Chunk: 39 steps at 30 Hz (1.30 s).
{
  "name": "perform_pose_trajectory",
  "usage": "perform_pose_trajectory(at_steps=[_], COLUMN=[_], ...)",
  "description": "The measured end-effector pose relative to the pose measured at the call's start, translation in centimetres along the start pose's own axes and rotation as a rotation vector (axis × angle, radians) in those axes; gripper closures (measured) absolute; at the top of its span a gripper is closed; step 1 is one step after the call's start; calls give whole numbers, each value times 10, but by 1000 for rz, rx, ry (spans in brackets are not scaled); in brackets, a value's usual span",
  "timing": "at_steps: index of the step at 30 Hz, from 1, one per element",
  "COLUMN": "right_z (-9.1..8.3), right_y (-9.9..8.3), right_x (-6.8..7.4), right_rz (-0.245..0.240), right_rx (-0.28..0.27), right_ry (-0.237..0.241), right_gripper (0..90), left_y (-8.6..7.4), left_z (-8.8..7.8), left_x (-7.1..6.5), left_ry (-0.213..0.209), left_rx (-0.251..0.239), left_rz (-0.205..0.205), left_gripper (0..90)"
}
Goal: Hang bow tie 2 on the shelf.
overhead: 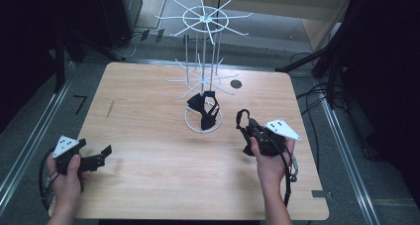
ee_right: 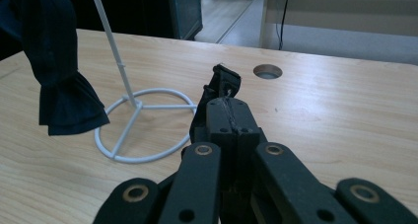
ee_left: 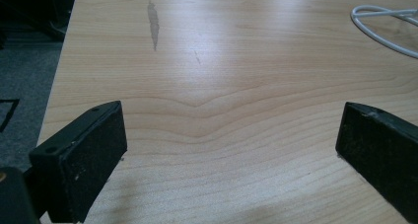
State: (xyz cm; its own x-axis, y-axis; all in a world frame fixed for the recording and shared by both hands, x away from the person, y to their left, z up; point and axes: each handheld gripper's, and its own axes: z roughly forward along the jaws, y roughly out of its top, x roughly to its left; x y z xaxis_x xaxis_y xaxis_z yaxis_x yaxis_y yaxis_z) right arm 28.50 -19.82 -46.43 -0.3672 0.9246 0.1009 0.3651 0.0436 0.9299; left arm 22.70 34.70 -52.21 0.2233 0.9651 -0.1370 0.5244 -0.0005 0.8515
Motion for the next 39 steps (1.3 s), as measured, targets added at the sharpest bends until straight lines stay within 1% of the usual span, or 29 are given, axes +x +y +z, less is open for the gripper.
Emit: perform_pose_trajectory(at_steps=[11,15,18,20,29,31,35,36,39], right_z=[-1,-2,-3,-4,-5,-6,-6,-5,-5], right_y=[18,24,31,34,45,49,53,54,58], right_x=[7,9,10,11,17,20,24,24,27], right_rz=[-8,-3,-14,-12,-15,-25,-23,-30,-28], right_rx=[-38,-51,-63,-67,-87,-99,-105,-111,-115], right_ry=[13,16,16,17,26,27,32,31,36], right_gripper=[900,900,900,900,900,900,900,900,900], left_y=[0,0,0,0,0,0,0,0,0], left_z=[0,0,0,0,0,0,0,0,0], left_x=[0,0,0,0,0,0,0,0,0], left_ry=[-1,-1,-1,-1,-1,-2,-1,-1,-2], left_rx=[0,0,2,2,1,2,2,2,3], left_rz=[0,0,1,1,1,0,0,0,0], left_gripper=[0,0,0,0,0,0,0,0,0])
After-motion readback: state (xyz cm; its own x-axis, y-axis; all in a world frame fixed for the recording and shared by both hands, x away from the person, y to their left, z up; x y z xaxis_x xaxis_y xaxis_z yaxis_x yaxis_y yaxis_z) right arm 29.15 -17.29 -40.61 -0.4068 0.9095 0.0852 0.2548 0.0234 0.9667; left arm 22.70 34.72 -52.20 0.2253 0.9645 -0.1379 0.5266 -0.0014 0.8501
